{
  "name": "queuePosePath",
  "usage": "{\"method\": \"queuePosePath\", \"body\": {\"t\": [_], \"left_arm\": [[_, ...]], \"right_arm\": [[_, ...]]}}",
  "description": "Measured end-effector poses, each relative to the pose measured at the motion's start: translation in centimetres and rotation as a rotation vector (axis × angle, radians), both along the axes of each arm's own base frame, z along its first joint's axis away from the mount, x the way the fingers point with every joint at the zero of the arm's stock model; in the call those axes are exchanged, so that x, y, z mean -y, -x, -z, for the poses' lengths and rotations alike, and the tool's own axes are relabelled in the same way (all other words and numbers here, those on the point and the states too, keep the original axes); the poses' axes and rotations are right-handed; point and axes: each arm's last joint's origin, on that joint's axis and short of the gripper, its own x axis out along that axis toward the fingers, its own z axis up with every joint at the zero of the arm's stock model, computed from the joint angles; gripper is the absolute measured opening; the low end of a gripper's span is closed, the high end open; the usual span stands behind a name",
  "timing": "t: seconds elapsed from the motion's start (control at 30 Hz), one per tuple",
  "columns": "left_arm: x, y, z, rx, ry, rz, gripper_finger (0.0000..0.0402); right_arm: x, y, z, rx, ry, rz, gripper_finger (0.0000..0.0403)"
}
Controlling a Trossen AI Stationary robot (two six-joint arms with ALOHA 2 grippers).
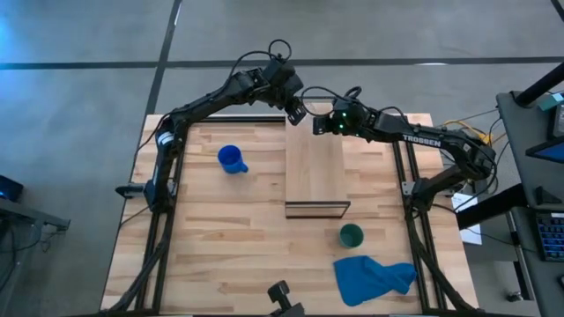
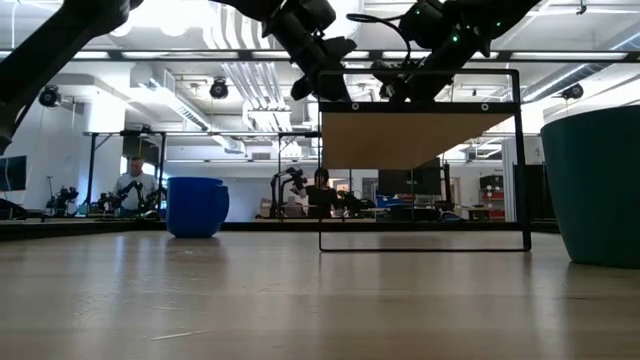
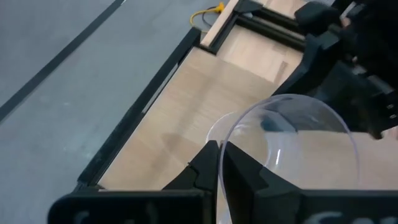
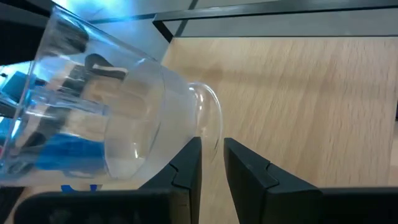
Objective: Stack small to large cups/mugs on shelf
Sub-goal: Put the transparent mug on the shelf
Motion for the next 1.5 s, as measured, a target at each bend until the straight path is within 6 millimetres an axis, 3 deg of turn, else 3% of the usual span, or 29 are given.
{"method": "queuePosePath", "body": {"t": [0.5,1.5], "left_arm": [[-0.3,0.0,1.5,-0.038,0.027,-0.001,0.0000],[-0.4,-0.8,0.7,0.112,0.049,0.038,0.0000]], "right_arm": [[-0.3,0.4,0.6,-0.063,-0.056,-0.024,0.0063],[-0.3,0.4,0.5,-0.059,-0.044,-0.013,0.0063]]}}
